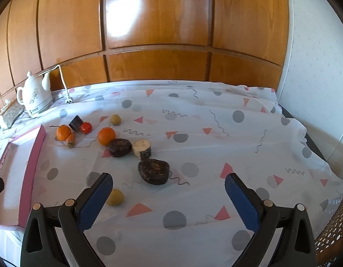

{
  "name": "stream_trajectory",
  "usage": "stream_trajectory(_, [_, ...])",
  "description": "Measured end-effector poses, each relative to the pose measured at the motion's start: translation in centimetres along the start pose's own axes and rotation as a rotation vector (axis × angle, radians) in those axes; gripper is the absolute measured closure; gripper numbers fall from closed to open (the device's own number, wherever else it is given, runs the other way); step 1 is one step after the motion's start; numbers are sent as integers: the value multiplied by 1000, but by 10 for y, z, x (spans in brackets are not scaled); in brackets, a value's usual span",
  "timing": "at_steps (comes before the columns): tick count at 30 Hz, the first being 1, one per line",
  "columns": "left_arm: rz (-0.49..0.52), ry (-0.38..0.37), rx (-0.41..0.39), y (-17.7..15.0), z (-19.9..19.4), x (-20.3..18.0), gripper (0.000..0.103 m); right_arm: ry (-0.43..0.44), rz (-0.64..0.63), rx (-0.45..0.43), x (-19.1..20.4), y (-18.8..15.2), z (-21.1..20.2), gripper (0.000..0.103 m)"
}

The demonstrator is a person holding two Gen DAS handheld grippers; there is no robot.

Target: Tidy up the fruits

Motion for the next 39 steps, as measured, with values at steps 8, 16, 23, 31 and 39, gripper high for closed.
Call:
stream_trajectory(8, [19,-24,21,-2,5,-11,0,-15,21,11,-13,-4,6,1])
stream_trajectory(16, [33,-64,51,-3,10,-22,0,-62,61,33,-38,-5,18,1])
stream_trajectory(23, [87,-94,119,-9,19,-40,0,-170,105,82,-76,-18,40,1])
stream_trajectory(31, [82,-267,167,-4,30,-64,0,-262,140,116,-111,-29,58,1])
stream_trajectory(39, [163,-382,250,-5,53,-110,0,-298,190,163,-133,-44,78,1])
Point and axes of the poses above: each gripper's, at about its wrist camera, not at the fingertips, and z roughly the way its jaws point, x to its left, y to its top, the point moved 7 cm from there along z, roughly the way its jaws point, and after that the axes turned 5 degrees about -y, right-handed, at the moved point
